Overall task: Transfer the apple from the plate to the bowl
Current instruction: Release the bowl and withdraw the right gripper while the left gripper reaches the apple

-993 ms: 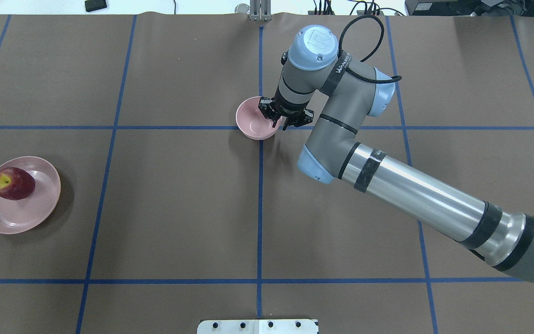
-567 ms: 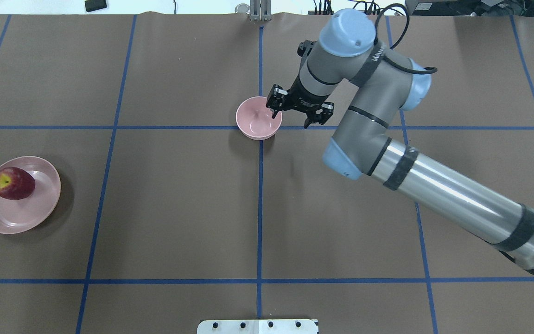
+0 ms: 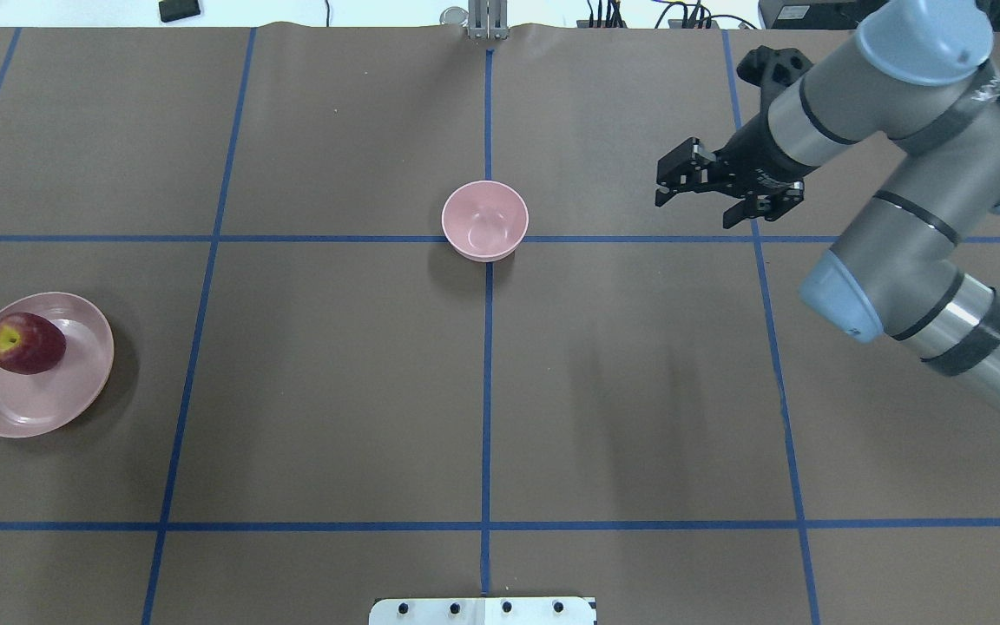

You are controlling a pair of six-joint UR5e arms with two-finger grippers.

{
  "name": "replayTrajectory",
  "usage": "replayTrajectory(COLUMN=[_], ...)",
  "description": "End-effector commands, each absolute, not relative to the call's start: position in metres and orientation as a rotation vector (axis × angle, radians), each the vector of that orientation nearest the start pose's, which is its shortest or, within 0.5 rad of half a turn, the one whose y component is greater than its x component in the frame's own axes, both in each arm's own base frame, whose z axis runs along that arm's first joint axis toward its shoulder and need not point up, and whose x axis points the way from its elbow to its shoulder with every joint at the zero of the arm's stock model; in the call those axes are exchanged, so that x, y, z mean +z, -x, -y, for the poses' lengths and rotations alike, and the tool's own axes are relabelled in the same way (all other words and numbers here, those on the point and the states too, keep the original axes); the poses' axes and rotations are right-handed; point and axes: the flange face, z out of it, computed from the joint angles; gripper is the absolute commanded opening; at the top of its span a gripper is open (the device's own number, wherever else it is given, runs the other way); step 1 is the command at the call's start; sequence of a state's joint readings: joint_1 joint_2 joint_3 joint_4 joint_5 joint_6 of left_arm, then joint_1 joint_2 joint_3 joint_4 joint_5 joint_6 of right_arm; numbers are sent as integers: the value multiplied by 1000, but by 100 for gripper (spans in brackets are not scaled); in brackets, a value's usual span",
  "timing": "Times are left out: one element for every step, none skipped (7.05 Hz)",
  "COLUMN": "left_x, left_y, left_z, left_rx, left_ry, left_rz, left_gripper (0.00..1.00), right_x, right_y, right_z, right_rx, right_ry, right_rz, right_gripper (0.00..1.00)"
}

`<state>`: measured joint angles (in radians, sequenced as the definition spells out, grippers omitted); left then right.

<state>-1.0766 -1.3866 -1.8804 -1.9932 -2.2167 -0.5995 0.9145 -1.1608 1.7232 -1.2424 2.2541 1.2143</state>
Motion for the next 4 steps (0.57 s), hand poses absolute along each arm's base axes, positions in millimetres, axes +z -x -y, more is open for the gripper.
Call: replayTrajectory(left_x=[554, 559, 566, 569], left_y=[-174, -183, -187, -194], left_z=[415, 418, 417, 416], left_rx=[80, 84, 86, 95], left_ry=[-97, -111, -105, -100], left_rz=[-827, -813, -800, -790], left_gripper=[98, 98, 98, 98], right_x=[367, 386, 424, 466], right_y=[270, 241, 202, 174], right_z=[521, 515, 513, 503], right_rx=[200, 152, 105, -4], right_ry=[-21, -67, -110, -151], right_rz=[1018, 996, 950, 893], right_gripper=[100, 100, 100, 100])
